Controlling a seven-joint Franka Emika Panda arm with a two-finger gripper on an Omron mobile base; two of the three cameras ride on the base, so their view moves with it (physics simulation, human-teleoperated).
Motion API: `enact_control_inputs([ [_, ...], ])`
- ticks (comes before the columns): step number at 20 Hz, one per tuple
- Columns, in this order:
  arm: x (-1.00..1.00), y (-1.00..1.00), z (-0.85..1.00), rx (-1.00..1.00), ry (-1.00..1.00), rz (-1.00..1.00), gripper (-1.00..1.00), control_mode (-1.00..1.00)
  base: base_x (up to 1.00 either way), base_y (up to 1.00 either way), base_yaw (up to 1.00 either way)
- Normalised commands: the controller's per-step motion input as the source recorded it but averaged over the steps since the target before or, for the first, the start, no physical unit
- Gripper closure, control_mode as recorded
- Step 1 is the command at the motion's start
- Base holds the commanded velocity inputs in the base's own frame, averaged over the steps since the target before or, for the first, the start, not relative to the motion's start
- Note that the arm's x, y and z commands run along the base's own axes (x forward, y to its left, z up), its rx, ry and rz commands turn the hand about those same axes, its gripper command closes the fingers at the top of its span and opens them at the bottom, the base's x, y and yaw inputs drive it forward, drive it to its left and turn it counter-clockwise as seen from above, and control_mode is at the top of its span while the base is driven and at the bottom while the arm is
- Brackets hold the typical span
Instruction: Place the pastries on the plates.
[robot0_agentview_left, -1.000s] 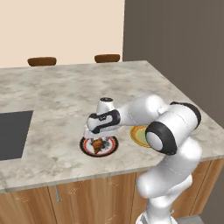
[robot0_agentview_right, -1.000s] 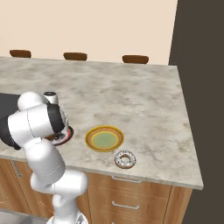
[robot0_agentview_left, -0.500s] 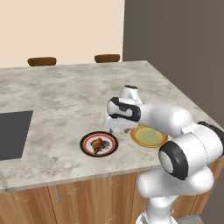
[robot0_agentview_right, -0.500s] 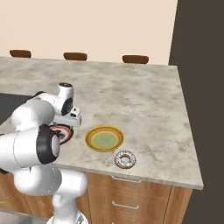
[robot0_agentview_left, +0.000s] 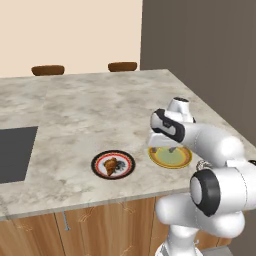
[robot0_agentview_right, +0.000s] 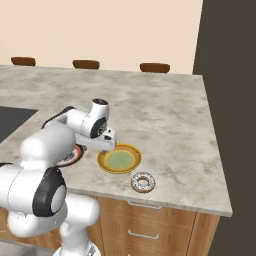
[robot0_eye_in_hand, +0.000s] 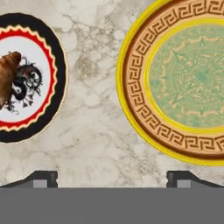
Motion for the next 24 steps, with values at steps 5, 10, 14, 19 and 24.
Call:
enact_control_inputs([
  [5,-0.4,-1.0,0.02,-0.03,-0.09,0.01,-1.0,-1.0,0.0,0.0,0.0],
  [10,-0.59,-0.99,0.15,-0.08,-0.02,0.0,-1.0,-1.0,0.0,0.0,0.0],
  [14,-0.2,-0.74,-0.02,-0.01,0.0,-0.03,-1.0,-1.0,0.0,0.0,0.0],
  [19,0.12,-0.38,-0.18,0.0,0.0,-0.01,-1.0,-1.0,0.0,0.0,0.0],
  [24,0.0,-0.22,-0.33,0.0,0.05,-0.05,-1.0,-1.0,0.0,0.0,0.0],
])
